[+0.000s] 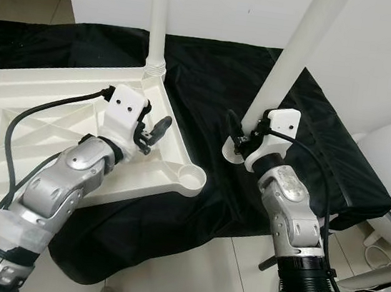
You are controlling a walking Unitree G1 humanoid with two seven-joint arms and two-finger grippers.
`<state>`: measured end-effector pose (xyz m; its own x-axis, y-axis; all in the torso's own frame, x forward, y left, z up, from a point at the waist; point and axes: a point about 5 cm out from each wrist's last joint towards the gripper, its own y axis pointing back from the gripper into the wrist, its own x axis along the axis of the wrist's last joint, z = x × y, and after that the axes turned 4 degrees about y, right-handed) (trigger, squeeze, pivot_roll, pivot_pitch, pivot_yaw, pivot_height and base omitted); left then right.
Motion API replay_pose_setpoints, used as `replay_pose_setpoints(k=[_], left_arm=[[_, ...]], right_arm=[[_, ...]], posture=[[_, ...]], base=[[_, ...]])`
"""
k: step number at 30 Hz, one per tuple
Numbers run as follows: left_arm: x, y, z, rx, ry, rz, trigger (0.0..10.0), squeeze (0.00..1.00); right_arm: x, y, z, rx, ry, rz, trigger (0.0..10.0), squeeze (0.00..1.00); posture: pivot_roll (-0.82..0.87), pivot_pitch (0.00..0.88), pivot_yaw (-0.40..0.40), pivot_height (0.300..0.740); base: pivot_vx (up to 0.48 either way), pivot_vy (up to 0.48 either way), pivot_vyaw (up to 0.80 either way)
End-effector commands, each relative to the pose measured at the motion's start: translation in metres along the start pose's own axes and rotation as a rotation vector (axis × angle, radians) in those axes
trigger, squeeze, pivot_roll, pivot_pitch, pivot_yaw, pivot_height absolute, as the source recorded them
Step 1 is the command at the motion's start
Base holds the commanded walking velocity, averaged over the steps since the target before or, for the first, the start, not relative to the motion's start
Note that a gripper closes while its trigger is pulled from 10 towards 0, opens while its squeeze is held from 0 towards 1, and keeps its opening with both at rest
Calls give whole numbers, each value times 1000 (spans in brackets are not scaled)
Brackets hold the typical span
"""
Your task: Building children table
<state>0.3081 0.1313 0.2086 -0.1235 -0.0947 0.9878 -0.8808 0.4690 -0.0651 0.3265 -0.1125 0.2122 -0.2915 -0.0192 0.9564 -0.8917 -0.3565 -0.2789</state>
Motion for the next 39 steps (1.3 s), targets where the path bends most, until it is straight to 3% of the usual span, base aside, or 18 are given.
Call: replay_pose_setpoints(k=[1,9,15,20,25,30,39], left_arm=[[-5,6,12,-245,-60,-25,10000,0],[-29,30,-12,-286,-243,-158,10000,0],[-37,35,-23,-262,-276,-218,10000,0],[-36,42,-18,-340,-213,-226,10000,0],[-36,58,-4,-534,-118,-230,10000,0],[-41,61,1,-568,-75,-241,10000,0],[-54,63,10,-597,-90,-298,10000,0]], right_arm=[[1,2,8,-19,21,10,10000,0],[-4,12,22,-63,47,-6,10000,0],[-6,16,26,-75,55,-14,10000,0],[-7,17,27,-76,62,-20,10000,0],[-9,18,27,-75,63,-26,10000,0],[-9,18,27,-73,61,-29,10000,0],[-10,18,27,-75,61,-31,10000,0]], posture=[[68,119,-64,740],[67,110,-55,740],[65,108,-54,740],[66,105,-55,740],[67,102,-55,740],[71,104,-58,740],[71,106,-58,740]], base=[[0,0,0],[0,0,0],[0,0,0],[0,0,0],[0,0,0],[0,0,0],[0,0,0]])
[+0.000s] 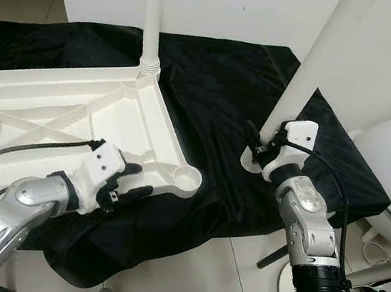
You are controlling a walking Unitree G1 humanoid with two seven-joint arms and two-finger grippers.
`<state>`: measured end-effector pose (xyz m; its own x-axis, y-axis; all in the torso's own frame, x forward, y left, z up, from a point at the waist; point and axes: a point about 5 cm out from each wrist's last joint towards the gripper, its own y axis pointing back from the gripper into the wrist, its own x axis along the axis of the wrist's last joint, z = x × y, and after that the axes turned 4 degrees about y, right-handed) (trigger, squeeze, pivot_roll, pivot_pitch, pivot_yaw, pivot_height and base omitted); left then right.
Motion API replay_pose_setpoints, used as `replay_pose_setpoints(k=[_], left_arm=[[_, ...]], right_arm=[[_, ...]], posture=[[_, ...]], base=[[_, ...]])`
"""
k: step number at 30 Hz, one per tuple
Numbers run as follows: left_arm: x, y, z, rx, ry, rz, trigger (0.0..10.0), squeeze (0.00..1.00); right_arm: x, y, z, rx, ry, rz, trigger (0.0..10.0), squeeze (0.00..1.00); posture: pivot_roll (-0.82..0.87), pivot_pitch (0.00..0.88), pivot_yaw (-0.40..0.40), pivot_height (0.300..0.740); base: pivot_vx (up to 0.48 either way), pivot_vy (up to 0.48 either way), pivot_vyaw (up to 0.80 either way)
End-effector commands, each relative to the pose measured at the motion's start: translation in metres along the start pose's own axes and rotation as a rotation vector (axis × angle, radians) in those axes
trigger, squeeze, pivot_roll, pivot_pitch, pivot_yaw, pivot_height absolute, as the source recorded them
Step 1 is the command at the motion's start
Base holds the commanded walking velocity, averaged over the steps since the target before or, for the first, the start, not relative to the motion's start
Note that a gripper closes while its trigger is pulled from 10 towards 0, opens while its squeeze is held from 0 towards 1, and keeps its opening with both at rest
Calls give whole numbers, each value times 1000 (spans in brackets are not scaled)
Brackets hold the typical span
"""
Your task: Building children table
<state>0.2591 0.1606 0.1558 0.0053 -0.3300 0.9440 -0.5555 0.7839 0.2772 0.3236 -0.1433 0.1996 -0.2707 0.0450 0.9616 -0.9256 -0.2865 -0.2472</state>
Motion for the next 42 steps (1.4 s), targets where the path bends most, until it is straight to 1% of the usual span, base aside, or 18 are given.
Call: replay_pose_setpoints(k=[1,4,7,11,20,29,37,39,42], left_arm=[[-5,-1,6,-85,3,-34,10000,0],[-8,-4,8,-93,-12,-60,10000,0],[-12,-6,6,-68,-18,-89,10000,0],[-12,-6,3,-56,-20,-93,10000,0],[-13,-4,1,-35,-22,-109,10000,0],[-13,-7,4,-30,-22,-106,10000,0],[-12,-15,7,-24,-17,-97,10000,0],[-12,-15,7,-24,-17,-97,10000,0],[-11,-20,9,-23,-14,-91,10000,0]], right_arm=[[1,1,1,-2,7,11,10000,0],[1,1,2,-6,9,8,10000,0],[0,1,2,-11,10,7,10000,0],[1,1,2,-17,10,9,10000,0],[-1,2,1,-18,-1,3,10000,0],[-1,0,1,-16,-3,5,10000,0],[0,-1,0,-10,-4,8,10000,0],[0,-1,0,-10,-4,8,10000,0],[0,-1,0,-10,-5,9,10000,0]], posture=[[71,106,-58,740],[73,116,-57,740],[75,116,-53,740],[78,120,-43,740],[91,132,-52,740],[95,131,-53,740],[96,130,-57,740],[96,130,-57,740],[96,131,-55,740]], base=[[0,0,0],[0,0,0],[0,0,0],[0,0,0],[0,0,0],[0,0,0],[0,0,0],[0,0,0],[0,0,0]])
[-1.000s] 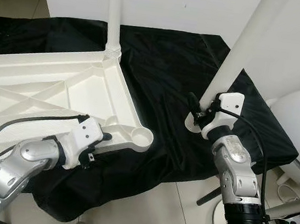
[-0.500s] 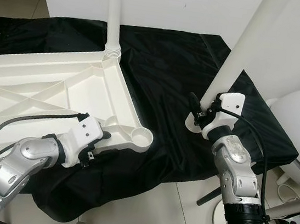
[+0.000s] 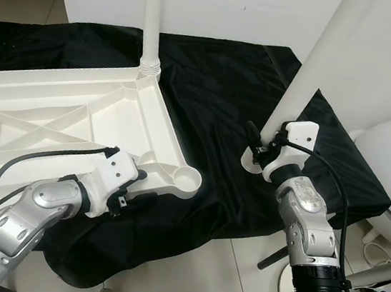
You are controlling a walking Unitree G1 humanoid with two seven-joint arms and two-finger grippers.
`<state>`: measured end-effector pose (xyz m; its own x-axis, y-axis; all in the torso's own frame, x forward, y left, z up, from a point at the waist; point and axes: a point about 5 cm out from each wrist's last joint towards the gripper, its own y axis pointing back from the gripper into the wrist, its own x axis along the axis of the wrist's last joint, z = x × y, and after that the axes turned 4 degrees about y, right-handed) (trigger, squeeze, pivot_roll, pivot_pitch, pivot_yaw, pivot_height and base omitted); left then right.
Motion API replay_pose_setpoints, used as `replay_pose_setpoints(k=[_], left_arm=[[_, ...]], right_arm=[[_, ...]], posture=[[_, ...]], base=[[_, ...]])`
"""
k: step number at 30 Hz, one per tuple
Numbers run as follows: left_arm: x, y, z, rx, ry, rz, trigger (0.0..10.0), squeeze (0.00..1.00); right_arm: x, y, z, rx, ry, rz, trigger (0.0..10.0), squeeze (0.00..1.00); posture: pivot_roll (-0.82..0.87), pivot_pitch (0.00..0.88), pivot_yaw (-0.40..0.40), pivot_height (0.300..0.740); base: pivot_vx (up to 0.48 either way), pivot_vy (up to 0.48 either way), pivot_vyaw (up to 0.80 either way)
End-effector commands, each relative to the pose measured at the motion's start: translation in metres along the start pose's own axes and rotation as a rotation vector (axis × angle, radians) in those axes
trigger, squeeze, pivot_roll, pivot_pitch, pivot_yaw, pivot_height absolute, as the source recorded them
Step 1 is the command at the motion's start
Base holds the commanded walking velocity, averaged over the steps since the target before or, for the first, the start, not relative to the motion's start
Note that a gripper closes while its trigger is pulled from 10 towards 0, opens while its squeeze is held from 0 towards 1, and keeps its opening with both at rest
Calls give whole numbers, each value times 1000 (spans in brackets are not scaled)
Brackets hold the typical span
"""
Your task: Building children table
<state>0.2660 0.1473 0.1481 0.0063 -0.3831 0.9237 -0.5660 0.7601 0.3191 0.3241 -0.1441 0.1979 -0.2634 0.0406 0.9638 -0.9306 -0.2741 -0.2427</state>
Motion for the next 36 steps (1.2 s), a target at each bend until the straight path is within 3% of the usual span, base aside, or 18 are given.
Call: replay_pose_setpoints(k=[1,36], left_arm=[[-8,-4,7,-37,16,-43,10000,0],[13,-32,15,-16,27,52,10000,0]], right_arm=[[2,-1,-1,3,1,15,10000,0],[2,-3,-3,7,2,18,10000,0]], posture=[[96,131,-55,740],[79,105,-49,740]], base=[[0,0,0],[0,0,0]])
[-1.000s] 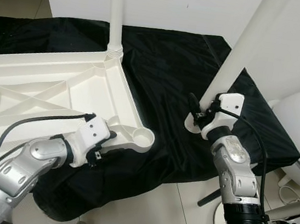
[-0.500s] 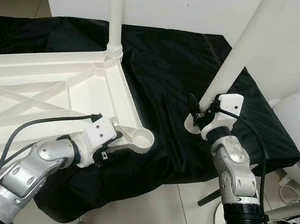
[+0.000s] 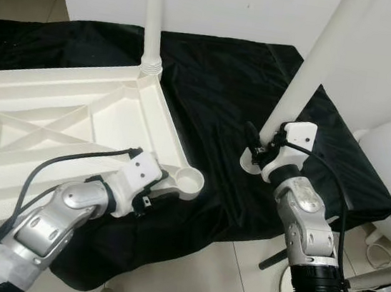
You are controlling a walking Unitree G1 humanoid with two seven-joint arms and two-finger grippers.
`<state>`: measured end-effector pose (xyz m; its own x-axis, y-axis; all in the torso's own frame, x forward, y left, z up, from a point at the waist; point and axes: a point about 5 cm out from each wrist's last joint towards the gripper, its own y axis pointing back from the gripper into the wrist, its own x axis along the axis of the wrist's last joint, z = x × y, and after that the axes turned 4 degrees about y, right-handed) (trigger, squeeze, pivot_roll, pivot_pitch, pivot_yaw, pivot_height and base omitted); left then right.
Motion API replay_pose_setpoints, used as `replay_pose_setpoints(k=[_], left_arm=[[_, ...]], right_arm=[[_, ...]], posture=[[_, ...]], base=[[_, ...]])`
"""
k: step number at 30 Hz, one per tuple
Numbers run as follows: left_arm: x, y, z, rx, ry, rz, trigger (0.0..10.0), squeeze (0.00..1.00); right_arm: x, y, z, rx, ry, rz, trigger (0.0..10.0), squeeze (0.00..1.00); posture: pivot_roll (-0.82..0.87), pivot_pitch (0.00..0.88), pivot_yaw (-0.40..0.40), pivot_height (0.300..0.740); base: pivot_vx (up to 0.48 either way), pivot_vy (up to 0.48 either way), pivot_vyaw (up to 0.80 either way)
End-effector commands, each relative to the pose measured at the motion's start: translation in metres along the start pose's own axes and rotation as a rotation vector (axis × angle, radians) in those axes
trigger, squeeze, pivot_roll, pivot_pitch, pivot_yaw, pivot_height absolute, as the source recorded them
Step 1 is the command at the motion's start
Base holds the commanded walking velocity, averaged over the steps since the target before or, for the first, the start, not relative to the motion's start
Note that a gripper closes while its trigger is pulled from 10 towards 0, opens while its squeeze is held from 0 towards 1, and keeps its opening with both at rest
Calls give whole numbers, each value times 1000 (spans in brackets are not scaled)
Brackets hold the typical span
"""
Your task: Building children table
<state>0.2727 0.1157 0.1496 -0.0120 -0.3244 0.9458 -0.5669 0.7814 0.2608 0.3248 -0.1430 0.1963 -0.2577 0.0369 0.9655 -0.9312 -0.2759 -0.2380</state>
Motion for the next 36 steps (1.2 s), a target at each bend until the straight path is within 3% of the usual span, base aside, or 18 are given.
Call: replay_pose_setpoints(k=[1,11,23,26,31,36], left_arm=[[-1,-5,4,-17,7,-10,10000,0],[3,-17,8,-32,-13,4,10000,0],[25,-61,12,-45,-60,73,10000,0],[34,-65,10,-34,-52,101,10000,0],[41,-64,7,-29,-47,130,10000,0],[45,-48,-10,-2,-15,184,10000,0]], right_arm=[[4,-2,-1,5,7,23,10000,0],[5,-2,0,-3,9,26,10000,0],[6,-2,1,-7,12,26,10000,0],[6,-2,1,-7,13,27,10000,0],[6,-2,1,-7,15,27,10000,0],[6,-2,1,-2,14,30,10000,0]], posture=[[79,105,-49,740],[69,107,-44,740],[47,112,-50,740],[46,107,-51,740],[48,101,-50,740],[55,97,-55,740]], base=[[0,0,0],[0,0,0],[0,0,0],[0,0,0],[0,0,0],[0,0,0]])
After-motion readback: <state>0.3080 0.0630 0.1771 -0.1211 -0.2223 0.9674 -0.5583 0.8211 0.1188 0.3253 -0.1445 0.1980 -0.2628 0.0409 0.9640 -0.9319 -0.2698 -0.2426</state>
